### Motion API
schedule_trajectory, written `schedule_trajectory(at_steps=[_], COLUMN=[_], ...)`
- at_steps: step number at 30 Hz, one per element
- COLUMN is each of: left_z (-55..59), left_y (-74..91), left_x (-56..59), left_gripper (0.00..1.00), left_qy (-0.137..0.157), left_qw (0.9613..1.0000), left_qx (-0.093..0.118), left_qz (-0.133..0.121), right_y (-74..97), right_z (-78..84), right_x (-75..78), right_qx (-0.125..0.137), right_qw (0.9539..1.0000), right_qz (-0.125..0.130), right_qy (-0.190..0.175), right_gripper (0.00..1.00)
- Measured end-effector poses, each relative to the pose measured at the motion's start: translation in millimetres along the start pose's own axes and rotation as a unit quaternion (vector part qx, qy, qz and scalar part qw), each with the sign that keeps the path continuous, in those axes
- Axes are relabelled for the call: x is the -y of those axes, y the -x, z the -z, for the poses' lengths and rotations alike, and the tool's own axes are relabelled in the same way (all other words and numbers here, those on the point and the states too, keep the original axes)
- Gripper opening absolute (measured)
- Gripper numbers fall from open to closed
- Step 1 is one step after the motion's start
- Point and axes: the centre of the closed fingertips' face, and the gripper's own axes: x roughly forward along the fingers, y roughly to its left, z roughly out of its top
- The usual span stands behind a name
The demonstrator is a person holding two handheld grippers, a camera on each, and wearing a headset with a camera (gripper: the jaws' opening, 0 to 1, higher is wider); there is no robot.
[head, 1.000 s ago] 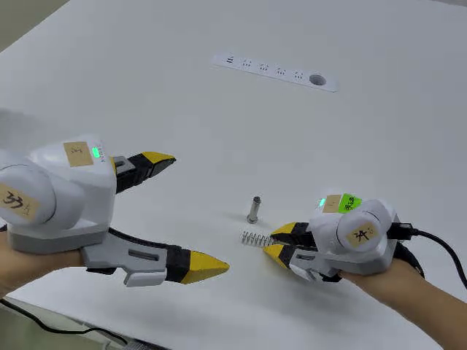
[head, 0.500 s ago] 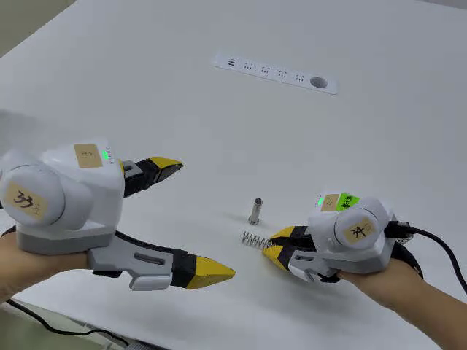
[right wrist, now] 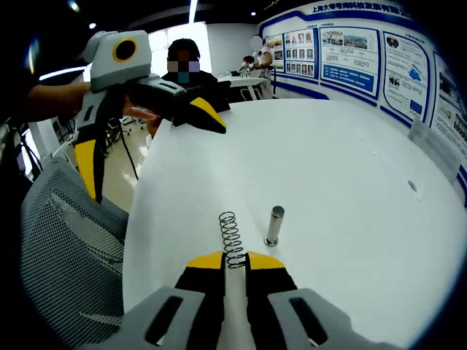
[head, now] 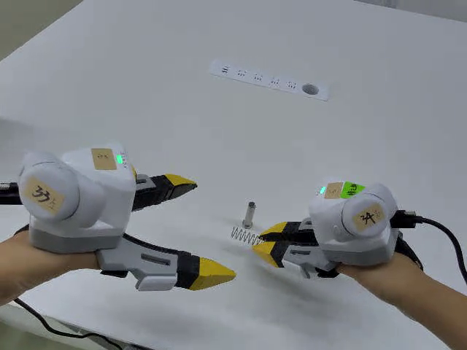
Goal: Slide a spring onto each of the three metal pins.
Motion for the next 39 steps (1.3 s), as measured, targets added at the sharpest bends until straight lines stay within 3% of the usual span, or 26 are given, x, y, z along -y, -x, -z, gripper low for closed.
schedule_trajectory(at_steps=[4, 11, 14, 18, 26, 37, 39], left_z=[-3.8, -4.2, -5.1, -6.9, -9.1, -7.5, -9.8], left_y=[-5.3, -15.5, -16.5, -16.7, -13.9, -11.3, -9.8], left_x=[3.4, 12.7, 15.6, 23.3, 29.9, 40.3, 41.0], left_gripper=[0.72, 0.63, 0.50, 0.41, 0.18, 0.11, 0.10], left_qy=[-0.004, -0.029, -0.036, -0.033, -0.046, -0.061, -0.076], left_qw=[0.9999, 0.9990, 0.9985, 0.9977, 0.9964, 0.9936, 0.9926], left_qx=[0.002, -0.017, -0.020, -0.020, -0.016, -0.023, -0.017], left_qz=[0.011, 0.029, 0.036, 0.056, 0.069, 0.092, 0.093], right_y=[16.1, 42.2, 44.8, 42.8, 42.7, 46.5, 48.8], right_z=[-18.3, -40.2, -43.0, -42.2, -42.5, -43.6, -45.5], right_x=[-11.6, -26.0, -31.8, -36.2, -42.4, -49.0, -49.8], right_qx=[0.013, 0.025, 0.027, 0.026, 0.025, 0.017, 0.021], right_qw=[0.9996, 0.9977, 0.9966, 0.9959, 0.9945, 0.9909, 0.9899], right_qz=[-0.019, -0.036, -0.043, -0.048, -0.057, -0.075, -0.077], right_qy=[0.016, 0.052, 0.064, 0.072, 0.084, 0.111, 0.118], right_gripper=[0.11, 0.11, 0.11, 0.11, 0.11, 0.11, 0.11])
